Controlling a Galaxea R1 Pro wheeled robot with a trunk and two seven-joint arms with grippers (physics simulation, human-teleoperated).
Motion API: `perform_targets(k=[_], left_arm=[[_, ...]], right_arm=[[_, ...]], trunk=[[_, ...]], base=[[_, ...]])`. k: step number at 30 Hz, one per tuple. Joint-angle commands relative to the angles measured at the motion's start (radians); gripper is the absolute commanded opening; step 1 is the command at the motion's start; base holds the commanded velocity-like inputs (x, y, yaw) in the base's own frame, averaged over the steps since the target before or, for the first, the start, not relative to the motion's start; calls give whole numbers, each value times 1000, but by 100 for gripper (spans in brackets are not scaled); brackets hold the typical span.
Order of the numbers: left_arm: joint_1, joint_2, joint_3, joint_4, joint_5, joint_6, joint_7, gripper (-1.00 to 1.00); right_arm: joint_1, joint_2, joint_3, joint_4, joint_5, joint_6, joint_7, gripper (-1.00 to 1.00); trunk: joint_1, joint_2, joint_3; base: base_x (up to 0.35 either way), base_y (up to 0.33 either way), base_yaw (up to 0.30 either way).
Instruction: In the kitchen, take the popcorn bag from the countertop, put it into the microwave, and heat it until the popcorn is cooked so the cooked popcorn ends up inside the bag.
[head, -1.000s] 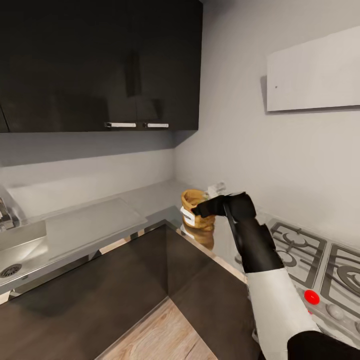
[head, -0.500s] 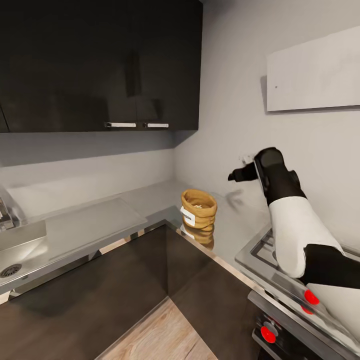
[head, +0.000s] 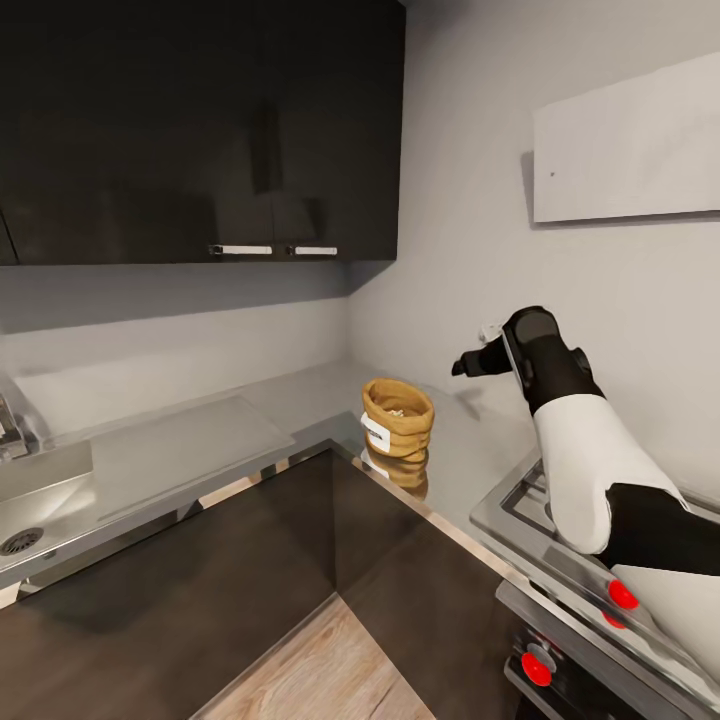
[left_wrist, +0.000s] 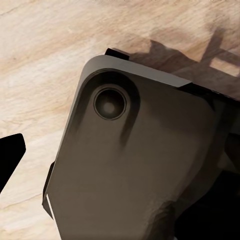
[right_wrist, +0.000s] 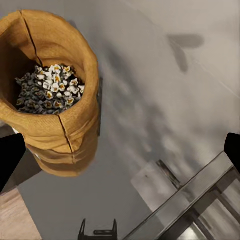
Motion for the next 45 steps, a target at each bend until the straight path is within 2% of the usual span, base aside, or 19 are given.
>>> perform_targets(k=[1,5,17,26,34,43,44,45], left_arm=[[0,0,-2,-1,10,-2,2,100],[0,-1,-3,-1,11,-2,2,100],[0,1,-4,-1,10,-2,2,100],[0,1,-4,-1,10,-2,2,100],[0,1,-4,-1,10,-2,2,100],[0,-1,-4,-1,10,-2,2,100],[0,-1,-4,-1,10,-2,2,100],[0,-1,-4,-1,10,-2,2,100]], right_arm=[[-1,1,-5,0,10,2,9,100],[0,3,-5,2,9,2,9,100],[13,14,-6,23,8,2,9,100],[13,14,-7,117,5,2,10,100],[13,7,-8,124,5,2,9,100],[13,-1,-19,123,8,2,8,100],[14,-4,-20,123,9,2,7,100],[14,-21,-24,123,9,2,7,100]], trunk=[[0,-1,-1],[0,-1,-1],[0,-1,-1],[0,-1,-1],[0,-1,-1],[0,-1,-1],[0,-1,-1],[0,-1,-1]], base=[[0,0,0],[56,0,0],[309,0,0],[290,0,85],[116,0,257],[3,0,26],[0,0,0],[0,0,0]])
